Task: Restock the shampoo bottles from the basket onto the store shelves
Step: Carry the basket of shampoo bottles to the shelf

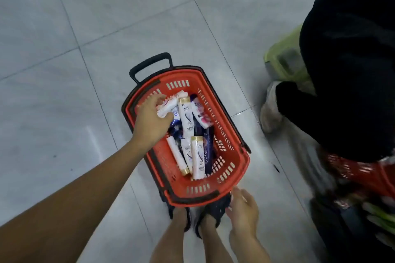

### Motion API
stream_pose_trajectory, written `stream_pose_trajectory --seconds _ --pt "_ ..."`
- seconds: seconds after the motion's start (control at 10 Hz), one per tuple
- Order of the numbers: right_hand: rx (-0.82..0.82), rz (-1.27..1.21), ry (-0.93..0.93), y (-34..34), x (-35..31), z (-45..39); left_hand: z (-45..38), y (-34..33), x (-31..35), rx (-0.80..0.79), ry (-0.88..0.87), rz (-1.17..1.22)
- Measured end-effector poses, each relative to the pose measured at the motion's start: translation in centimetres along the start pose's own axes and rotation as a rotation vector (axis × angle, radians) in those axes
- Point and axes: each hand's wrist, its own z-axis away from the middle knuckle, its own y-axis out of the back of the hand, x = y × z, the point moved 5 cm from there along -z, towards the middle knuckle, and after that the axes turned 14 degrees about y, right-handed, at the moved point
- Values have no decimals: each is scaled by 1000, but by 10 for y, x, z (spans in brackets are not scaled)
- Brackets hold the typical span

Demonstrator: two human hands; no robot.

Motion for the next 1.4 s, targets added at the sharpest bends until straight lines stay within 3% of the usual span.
stream_pose_trajectory --seconds 0.1,0.2,0.3,0.4,0.6,0.8,1.1,1.4 --pt "31 102 -69 63 202 34 -48 -31 -10 41 -120 -187" --pt "52 87 -293 32 253 -25 -90 -47 -9 133 -270 -417" --pt "263 129 -274 -3 315 -51 -134 -56 -5 237 -323 -614" --pt "619 56 -363 -26 196 -117 -170 -61 -9 249 -224 -564" --pt "395 -153 -106 -60 146 -126 -212 -65 -15 293 -133 -602" --pt "354 -140 -64 -34 131 -135 -214 -57 -10 198 -146 -606" --pt "373 -46 23 25 105 -145 -146 -49 -28 26 -53 -467" --pt "531 -138 -54 129 147 -100 -60 -109 12 -152 -61 -509"
